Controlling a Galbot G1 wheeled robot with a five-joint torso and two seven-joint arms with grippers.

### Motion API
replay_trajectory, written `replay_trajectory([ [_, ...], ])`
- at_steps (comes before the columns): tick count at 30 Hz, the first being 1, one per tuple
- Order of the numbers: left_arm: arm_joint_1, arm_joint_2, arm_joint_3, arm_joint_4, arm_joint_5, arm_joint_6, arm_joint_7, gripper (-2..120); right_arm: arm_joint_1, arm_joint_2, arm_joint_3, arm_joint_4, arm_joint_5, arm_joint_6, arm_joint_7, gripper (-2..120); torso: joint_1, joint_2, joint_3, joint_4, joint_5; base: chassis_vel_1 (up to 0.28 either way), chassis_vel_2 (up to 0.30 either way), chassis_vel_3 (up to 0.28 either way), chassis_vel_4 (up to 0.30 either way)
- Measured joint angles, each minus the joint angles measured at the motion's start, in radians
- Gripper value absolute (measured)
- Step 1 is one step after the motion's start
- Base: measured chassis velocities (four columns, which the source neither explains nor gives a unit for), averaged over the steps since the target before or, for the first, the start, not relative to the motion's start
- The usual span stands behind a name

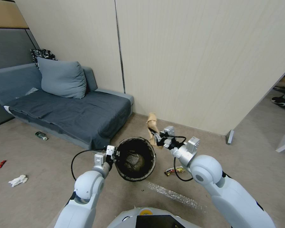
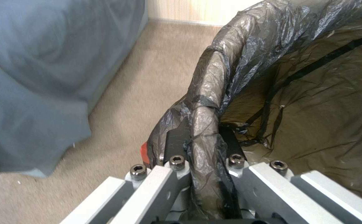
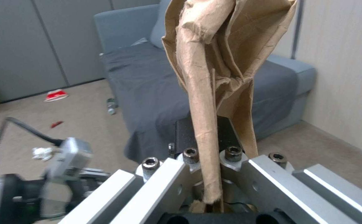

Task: Pick up the trash bin, then pick up the garbage from the floor and place it into the trash bin.

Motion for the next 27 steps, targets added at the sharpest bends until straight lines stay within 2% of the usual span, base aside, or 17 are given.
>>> replay_trajectory([
  [7, -0.011, 0.000, 0.003, 0.019, -0.006, 0.006, -0.002, 1, 0.053, -0.009, -0.074, 0.005, 0.042, -0.027, 0.004, 0, 0.000, 0.000, 0.000, 0.0001, 0.0001, 0.000, 0.000, 0.000, 0.000],
  [13, -0.020, 0.002, 0.007, 0.020, -0.015, 0.009, -0.003, 1, 0.061, -0.013, -0.159, -0.008, 0.048, -0.049, 0.062, 0, 0.000, 0.000, 0.000, 0.0001, 0.0001, 0.000, 0.000, 0.000, 0.000],
  [24, -0.028, -0.006, 0.012, 0.023, -0.015, 0.009, -0.004, 1, 0.019, -0.023, -0.197, -0.006, 0.017, -0.063, 0.101, 0, 0.000, 0.000, 0.000, 0.0001, 0.0002, 0.000, 0.000, 0.000, 0.000],
  [27, -0.029, -0.007, 0.012, 0.018, -0.016, 0.010, -0.004, 1, 0.005, -0.024, -0.206, -0.008, -0.002, -0.073, 0.121, 10, 0.000, 0.000, 0.000, 0.0001, 0.0002, 0.000, 0.000, 0.000, 0.000],
])
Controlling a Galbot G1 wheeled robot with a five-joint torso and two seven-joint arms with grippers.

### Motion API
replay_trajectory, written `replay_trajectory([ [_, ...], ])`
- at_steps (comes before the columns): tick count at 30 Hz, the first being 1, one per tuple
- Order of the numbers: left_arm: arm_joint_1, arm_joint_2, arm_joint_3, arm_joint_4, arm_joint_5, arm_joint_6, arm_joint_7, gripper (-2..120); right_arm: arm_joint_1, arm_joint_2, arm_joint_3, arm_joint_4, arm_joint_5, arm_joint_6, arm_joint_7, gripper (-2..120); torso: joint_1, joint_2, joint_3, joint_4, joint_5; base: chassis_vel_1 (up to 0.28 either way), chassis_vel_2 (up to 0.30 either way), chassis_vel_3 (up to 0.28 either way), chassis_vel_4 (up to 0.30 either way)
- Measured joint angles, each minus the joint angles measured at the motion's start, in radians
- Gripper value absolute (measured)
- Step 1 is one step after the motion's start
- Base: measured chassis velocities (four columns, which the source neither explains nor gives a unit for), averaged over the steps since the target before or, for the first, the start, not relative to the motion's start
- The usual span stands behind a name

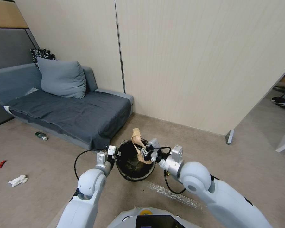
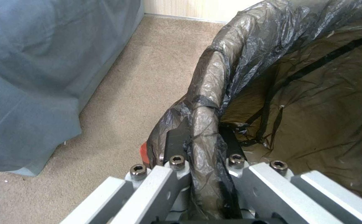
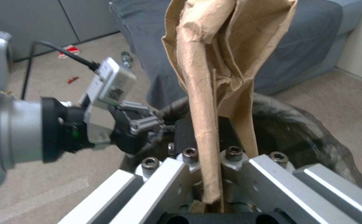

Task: Pick up the trash bin, then pick up the garbage from the floor and place it into the trash bin.

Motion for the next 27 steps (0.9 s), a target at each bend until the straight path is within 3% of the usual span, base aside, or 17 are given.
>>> replay_trajectory([
  [13, 0.004, -0.001, -0.003, -0.011, -0.004, 0.000, 0.001, 1, -0.033, -0.005, -0.032, -0.001, -0.016, -0.004, 0.022, 52, 0.000, 0.000, 0.000, 0.0000, 0.0000, 0.000, 0.000, 0.000, 0.000],
  [19, 0.004, 0.000, -0.004, -0.016, -0.004, 0.000, 0.002, 1, -0.032, -0.007, -0.024, 0.006, -0.007, -0.001, 0.039, 80, 0.000, 0.000, 0.000, 0.0000, 0.0000, 0.000, 0.000, 0.000, 0.000],
  [27, 0.006, -0.001, -0.004, -0.017, -0.005, 0.000, 0.003, 1, -0.033, -0.008, -0.009, 0.029, 0.008, 0.001, 0.040, 99, 0.000, 0.000, 0.000, 0.0000, 0.0000, 0.000, 0.000, 0.000, 0.000],
])
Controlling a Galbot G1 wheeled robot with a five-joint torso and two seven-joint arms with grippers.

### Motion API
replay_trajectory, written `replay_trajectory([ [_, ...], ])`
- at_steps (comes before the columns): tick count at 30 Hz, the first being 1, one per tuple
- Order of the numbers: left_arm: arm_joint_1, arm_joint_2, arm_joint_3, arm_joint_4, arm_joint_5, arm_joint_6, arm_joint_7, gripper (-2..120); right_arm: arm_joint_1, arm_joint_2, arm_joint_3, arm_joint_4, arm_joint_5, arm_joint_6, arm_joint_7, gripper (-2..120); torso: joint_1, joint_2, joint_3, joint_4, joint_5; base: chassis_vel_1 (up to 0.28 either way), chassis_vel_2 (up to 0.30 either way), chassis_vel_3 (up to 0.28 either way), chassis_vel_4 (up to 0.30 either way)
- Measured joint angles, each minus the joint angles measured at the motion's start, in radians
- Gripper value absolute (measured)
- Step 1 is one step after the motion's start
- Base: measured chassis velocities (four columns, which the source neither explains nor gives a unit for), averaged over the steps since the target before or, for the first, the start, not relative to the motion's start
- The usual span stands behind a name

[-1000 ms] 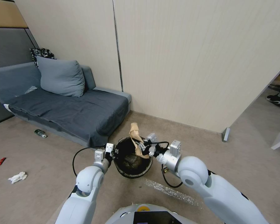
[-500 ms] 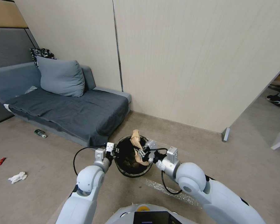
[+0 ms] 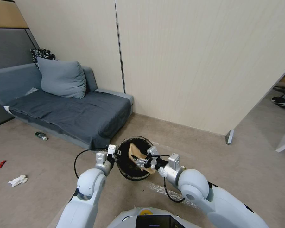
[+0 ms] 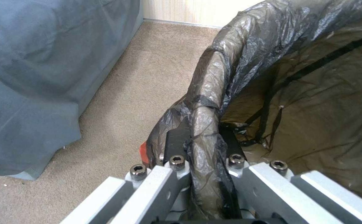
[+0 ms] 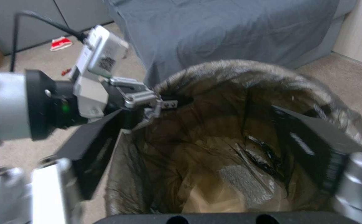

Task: Pick up the trash bin, then pick up the garbage from the floor and place it into the trash bin.

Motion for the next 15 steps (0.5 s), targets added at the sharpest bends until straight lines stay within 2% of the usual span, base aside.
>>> replay_trajectory([
  [9, -0.005, -0.001, 0.000, 0.001, 0.000, 0.000, 0.002, 1, 0.003, -0.007, 0.067, 0.048, 0.026, 0.001, -0.015, 100, 0.000, 0.000, 0.000, 0.0001, 0.0000, 0.000, 0.000, 0.000, 0.000],
  [15, -0.013, -0.007, 0.004, 0.011, 0.003, 0.000, 0.002, 1, -0.023, -0.015, 0.161, 0.096, 0.026, 0.048, -0.068, 100, 0.000, 0.000, 0.000, 0.0000, 0.0000, 0.000, 0.000, 0.000, 0.000],
])
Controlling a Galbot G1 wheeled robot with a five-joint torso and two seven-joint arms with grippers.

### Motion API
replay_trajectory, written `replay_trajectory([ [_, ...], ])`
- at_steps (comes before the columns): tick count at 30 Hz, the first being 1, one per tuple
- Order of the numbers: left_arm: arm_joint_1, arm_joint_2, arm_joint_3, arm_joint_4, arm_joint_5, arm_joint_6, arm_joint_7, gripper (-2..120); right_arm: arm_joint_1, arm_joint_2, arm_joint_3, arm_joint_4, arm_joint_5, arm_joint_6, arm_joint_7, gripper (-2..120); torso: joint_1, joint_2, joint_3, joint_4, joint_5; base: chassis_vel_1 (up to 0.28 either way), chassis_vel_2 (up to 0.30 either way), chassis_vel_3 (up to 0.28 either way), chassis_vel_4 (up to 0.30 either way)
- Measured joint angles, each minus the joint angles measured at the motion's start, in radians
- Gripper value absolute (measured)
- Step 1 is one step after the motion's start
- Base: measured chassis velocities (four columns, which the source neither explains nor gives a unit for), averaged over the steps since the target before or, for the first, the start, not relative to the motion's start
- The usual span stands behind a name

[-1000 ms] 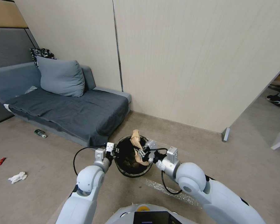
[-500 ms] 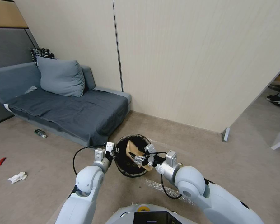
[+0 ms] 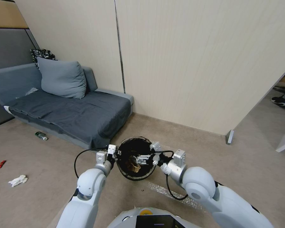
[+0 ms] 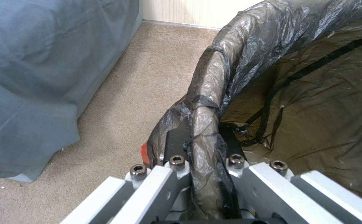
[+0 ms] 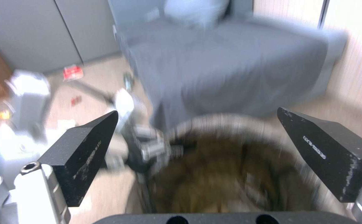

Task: Pick up the trash bin, then pick up the garbage from the floor and place it into the trash bin.

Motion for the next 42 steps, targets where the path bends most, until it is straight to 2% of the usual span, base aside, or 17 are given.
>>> replay_trajectory([
  [3, -0.001, -0.001, 0.002, 0.001, 0.001, 0.000, 0.000, 1, -0.014, -0.002, 0.044, 0.016, 0.000, 0.018, -0.015, 100, 0.000, 0.000, 0.000, 0.0000, 0.0001, 0.000, 0.000, 0.000, 0.000],
  [5, -0.003, -0.002, 0.004, 0.003, 0.001, 0.000, 0.000, 1, -0.047, -0.006, 0.123, 0.037, 0.001, 0.034, -0.031, 100, 0.000, 0.000, 0.000, 0.0000, 0.0000, 0.000, 0.000, 0.000, 0.000],
  [6, -0.003, -0.002, 0.004, 0.003, 0.001, 0.000, 0.000, 1, -0.047, -0.006, 0.123, 0.037, 0.001, 0.034, -0.031, 100, 0.000, 0.000, 0.000, 0.0000, 0.0000, 0.000, 0.000, 0.000, 0.000],
  [8, -0.006, -0.004, 0.005, 0.004, 0.002, 0.000, 0.001, 1, -0.102, -0.005, 0.228, 0.042, -0.002, 0.048, -0.041, 100, 0.000, 0.000, 0.000, -0.0002, 0.0001, 0.000, 0.000, 0.000, 0.000],
  [15, -0.008, -0.001, -0.001, 0.001, 0.001, 0.000, 0.003, 1, -0.140, 0.021, 0.313, 0.032, -0.039, 0.084, 0.025, 100, 0.000, 0.000, 0.000, 0.0001, -0.0002, 0.000, 0.000, 0.000, 0.000],
  [17, -0.003, -0.001, -0.004, -0.006, 0.000, 0.000, 0.004, 1, -0.177, 0.047, 0.346, -0.009, -0.111, 0.108, 0.045, 100, 0.000, 0.000, 0.000, 0.0001, 0.0002, 0.000, 0.000, 0.000, 0.000],
  [23, 0.015, 0.002, -0.014, -0.022, -0.001, 0.000, 0.005, 1, -0.250, 0.108, 0.424, -0.092, -0.193, 0.167, 0.075, 100, 0.000, 0.000, 0.000, -0.0001, -0.0001, 0.000, 0.000, 0.000, 0.000],
  [28, 0.022, 0.003, -0.021, -0.028, -0.001, -0.001, 0.008, 1, -0.283, 0.161, 0.453, -0.144, -0.200, 0.172, 0.136, 100, 0.000, 0.000, 0.000, 0.0001, 0.0000, 0.000, 0.000, 0.000, 0.000],
  [31, 0.024, 0.002, -0.024, -0.032, -0.001, -0.002, 0.011, 1, -0.319, 0.237, 0.464, -0.201, -0.215, 0.155, 0.170, 100, 0.000, 0.000, 0.000, -0.0002, 0.0003, 0.000, 0.000, 0.000, 0.000],
  [37, 0.024, 0.000, -0.024, -0.034, -0.001, -0.003, 0.011, 1, -0.337, 0.322, 0.453, -0.254, -0.228, 0.150, 0.201, 100, 0.000, 0.000, 0.000, -0.0002, -0.0004, 0.000, 0.000, 0.000, 0.000],
  [38, 0.024, -0.001, -0.024, -0.034, -0.001, -0.003, 0.012, 1, -0.337, 0.364, 0.443, -0.286, -0.228, 0.140, 0.238, 100, 0.000, 0.000, 0.000, 0.0000, 0.0000, 0.000, 0.000, 0.000, 0.000],
  [42, 0.024, -0.002, -0.023, -0.034, 0.000, -0.004, 0.012, 1, -0.334, 0.412, 0.429, -0.330, -0.216, 0.123, 0.289, 100, 0.000, 0.000, 0.000, 0.0001, -0.0003, 0.000, 0.000, 0.000, 0.000],
])
